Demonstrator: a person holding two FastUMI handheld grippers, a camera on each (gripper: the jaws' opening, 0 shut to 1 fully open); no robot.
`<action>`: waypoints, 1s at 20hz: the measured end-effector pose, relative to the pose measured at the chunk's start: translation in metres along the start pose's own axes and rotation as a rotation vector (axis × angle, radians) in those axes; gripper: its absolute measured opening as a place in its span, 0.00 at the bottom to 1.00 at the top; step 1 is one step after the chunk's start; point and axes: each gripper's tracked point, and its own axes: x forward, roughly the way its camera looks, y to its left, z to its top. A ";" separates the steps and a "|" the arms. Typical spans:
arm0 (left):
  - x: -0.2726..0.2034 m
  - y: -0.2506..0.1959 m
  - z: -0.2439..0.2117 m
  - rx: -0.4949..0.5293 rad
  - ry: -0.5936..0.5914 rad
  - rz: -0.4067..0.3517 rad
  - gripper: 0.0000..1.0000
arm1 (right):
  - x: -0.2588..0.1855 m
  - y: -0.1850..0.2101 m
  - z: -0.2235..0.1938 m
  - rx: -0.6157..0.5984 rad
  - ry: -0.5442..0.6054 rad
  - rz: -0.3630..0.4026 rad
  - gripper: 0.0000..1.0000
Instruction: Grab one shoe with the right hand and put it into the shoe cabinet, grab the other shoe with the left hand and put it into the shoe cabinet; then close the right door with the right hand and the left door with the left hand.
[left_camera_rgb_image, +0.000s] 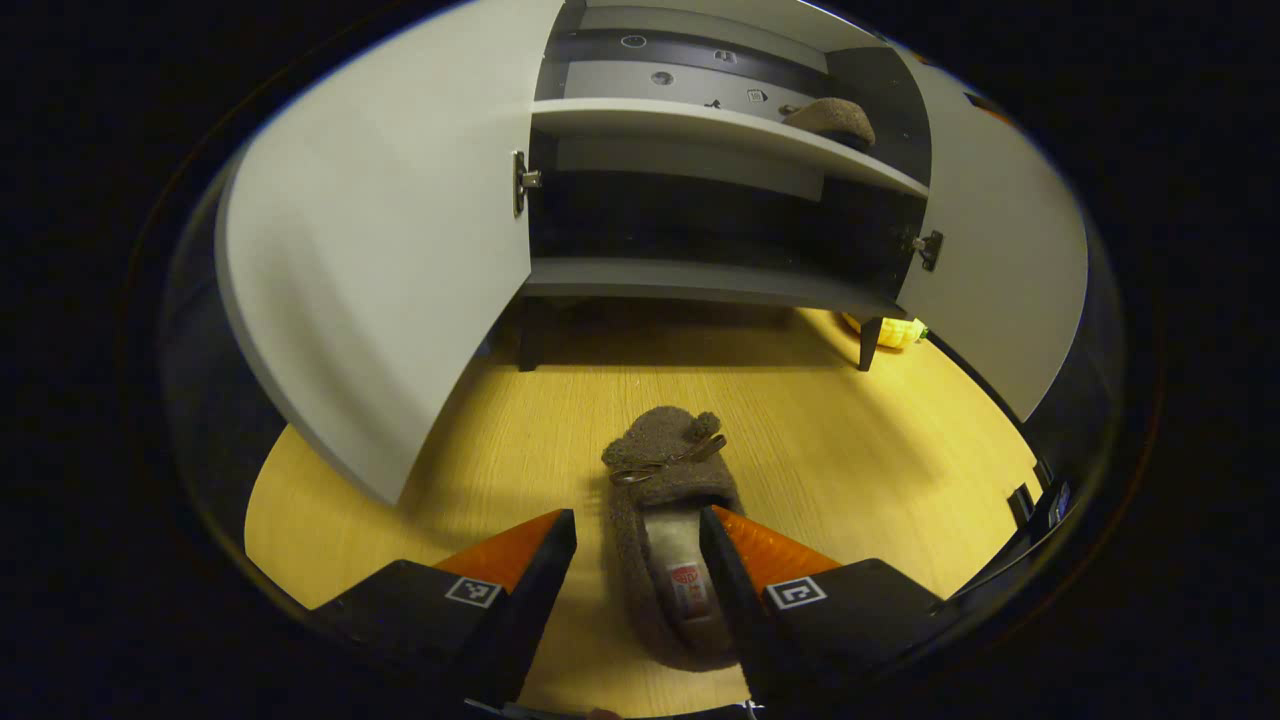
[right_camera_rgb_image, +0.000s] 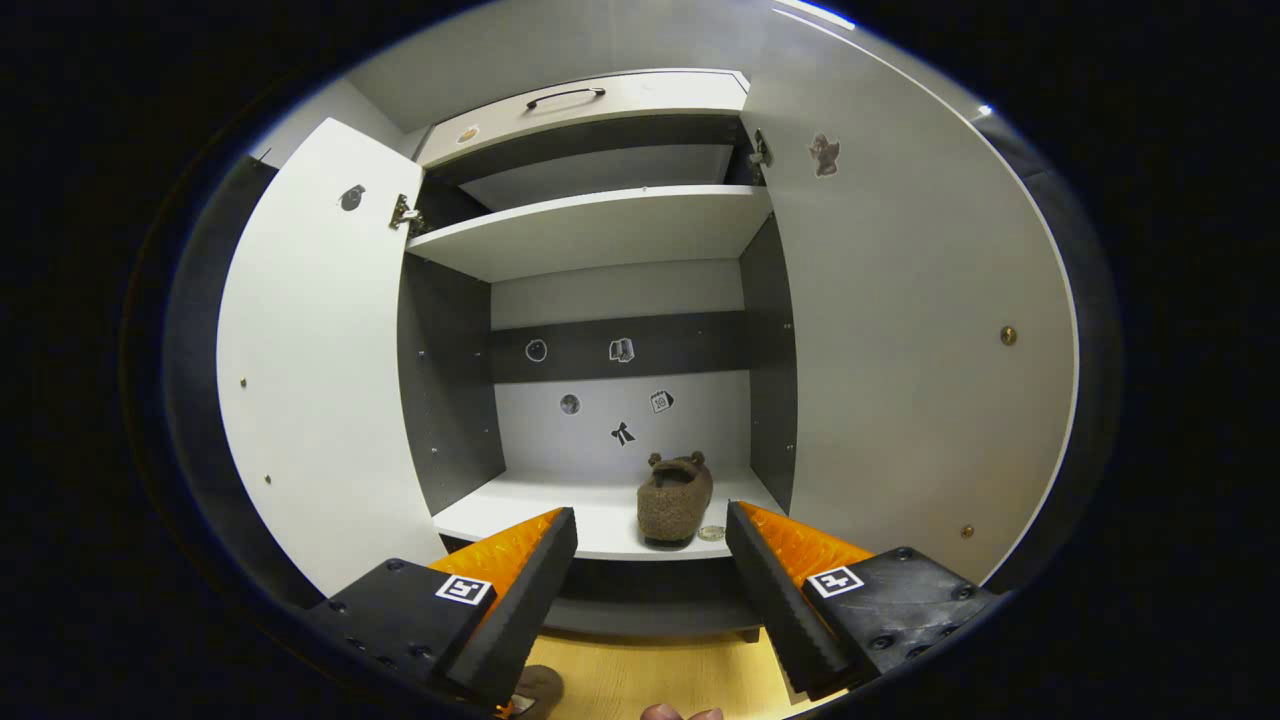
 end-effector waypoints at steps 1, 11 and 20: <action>0.012 0.002 -0.005 0.015 0.011 0.004 0.79 | -0.006 0.003 -0.003 -0.017 0.001 0.010 0.99; 0.061 0.011 0.001 0.122 0.050 0.118 0.22 | -0.037 -0.001 -0.029 -0.052 0.066 0.042 0.99; -0.007 -0.015 0.073 0.095 0.038 0.083 0.06 | -0.045 -0.015 -0.033 -0.037 0.075 0.043 0.99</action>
